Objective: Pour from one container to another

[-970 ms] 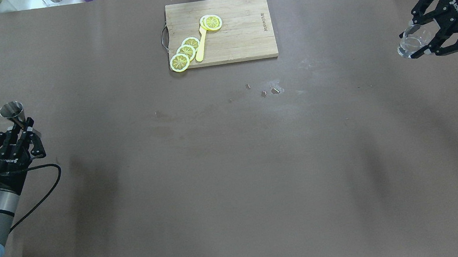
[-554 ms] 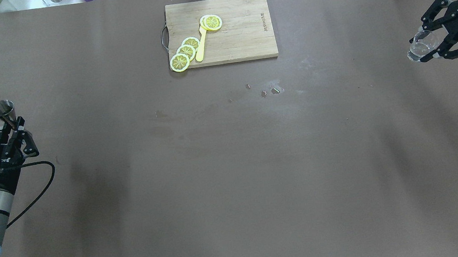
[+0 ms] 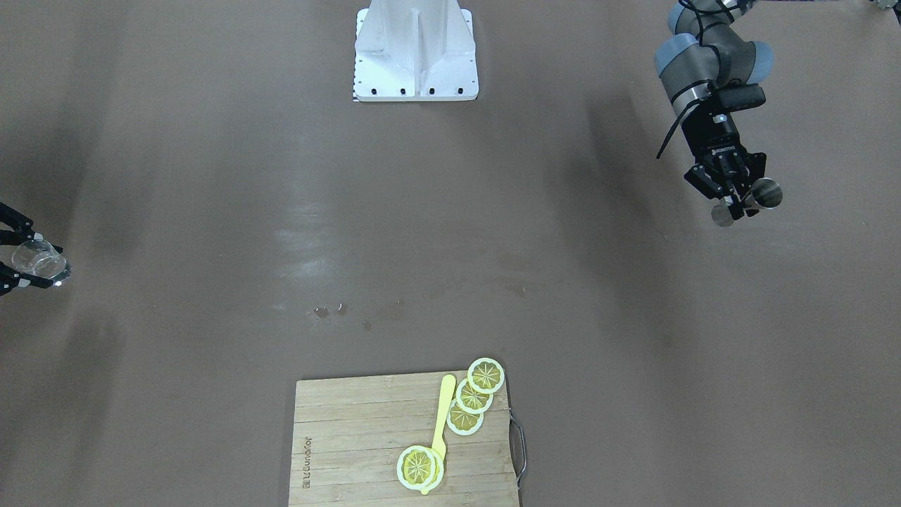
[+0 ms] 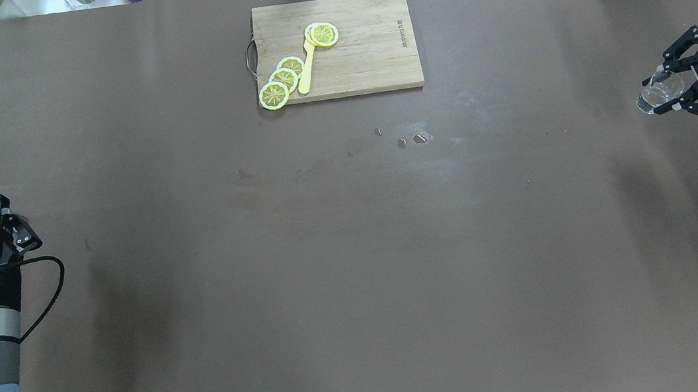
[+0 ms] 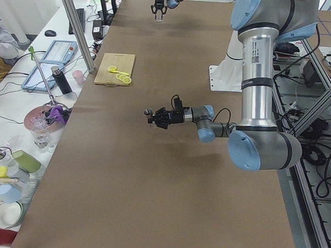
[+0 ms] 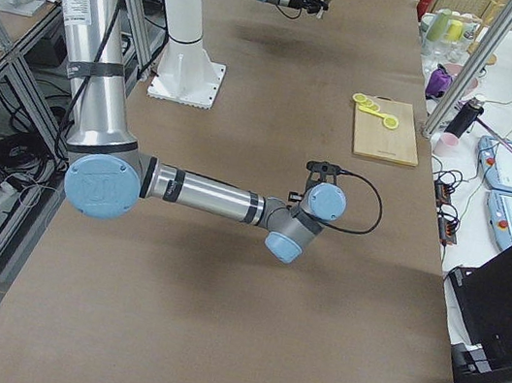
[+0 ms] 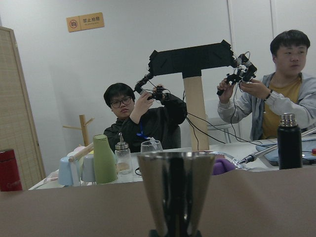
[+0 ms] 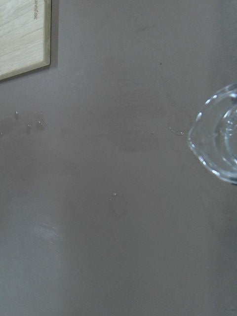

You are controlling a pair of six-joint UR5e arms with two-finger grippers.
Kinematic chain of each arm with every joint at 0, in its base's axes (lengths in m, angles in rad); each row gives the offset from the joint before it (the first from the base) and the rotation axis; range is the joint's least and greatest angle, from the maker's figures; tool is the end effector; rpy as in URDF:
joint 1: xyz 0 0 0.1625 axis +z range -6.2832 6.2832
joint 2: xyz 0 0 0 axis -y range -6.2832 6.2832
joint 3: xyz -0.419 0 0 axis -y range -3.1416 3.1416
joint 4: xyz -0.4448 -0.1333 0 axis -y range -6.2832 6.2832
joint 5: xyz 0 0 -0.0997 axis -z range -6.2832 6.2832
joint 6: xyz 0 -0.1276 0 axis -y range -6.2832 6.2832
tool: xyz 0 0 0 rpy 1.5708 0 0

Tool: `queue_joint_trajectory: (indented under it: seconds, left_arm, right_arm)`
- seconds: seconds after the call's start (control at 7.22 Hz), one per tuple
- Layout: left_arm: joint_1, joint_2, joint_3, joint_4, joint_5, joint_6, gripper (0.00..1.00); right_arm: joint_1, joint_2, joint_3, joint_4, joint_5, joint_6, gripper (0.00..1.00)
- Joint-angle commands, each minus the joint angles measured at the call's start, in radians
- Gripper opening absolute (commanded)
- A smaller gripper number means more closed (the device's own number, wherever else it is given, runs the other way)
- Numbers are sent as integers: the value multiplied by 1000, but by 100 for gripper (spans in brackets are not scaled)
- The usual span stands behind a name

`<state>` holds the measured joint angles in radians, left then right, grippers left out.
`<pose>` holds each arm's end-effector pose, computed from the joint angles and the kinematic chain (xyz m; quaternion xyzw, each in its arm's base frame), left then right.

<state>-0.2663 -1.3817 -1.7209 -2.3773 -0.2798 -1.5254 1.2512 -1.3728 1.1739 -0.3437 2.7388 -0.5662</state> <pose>0.3783 -0.3685 0.5475 0.5975 0.2089 -0.3055 0.7114 -0.1774 -0.5867 0.6016 0.4662 -0.4260 -0.5563 0.5401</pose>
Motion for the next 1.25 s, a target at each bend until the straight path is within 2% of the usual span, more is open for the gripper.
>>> queue_joint_trajectory:
  seconds: [0.0, 0.14, 0.28, 0.42, 0.83, 1.11]
  left_arm:
    - [15, 23, -48, 167, 23, -143, 0]
    - [47, 23, -52, 334, 101, -336, 0]
    - [58, 23, -55, 481, 123, -464, 0]
    - [58, 21, -55, 594, 145, -554, 0]
    - [64, 20, -51, 628, 143, -559, 0]
    - [73, 17, -60, 804, 149, -732, 0]
  right_arm:
    - [-10, 0, -112, 212, -55, 16, 0]
    - [-47, 3, -156, 285, -123, 16, 0]
    - [-56, 18, -172, 296, -161, 17, 0]
    - [-56, 47, -187, 293, -163, 19, 0]
    - [-56, 113, -278, 290, -185, 20, 0]
    - [-68, 126, -284, 293, -186, 48, 0]
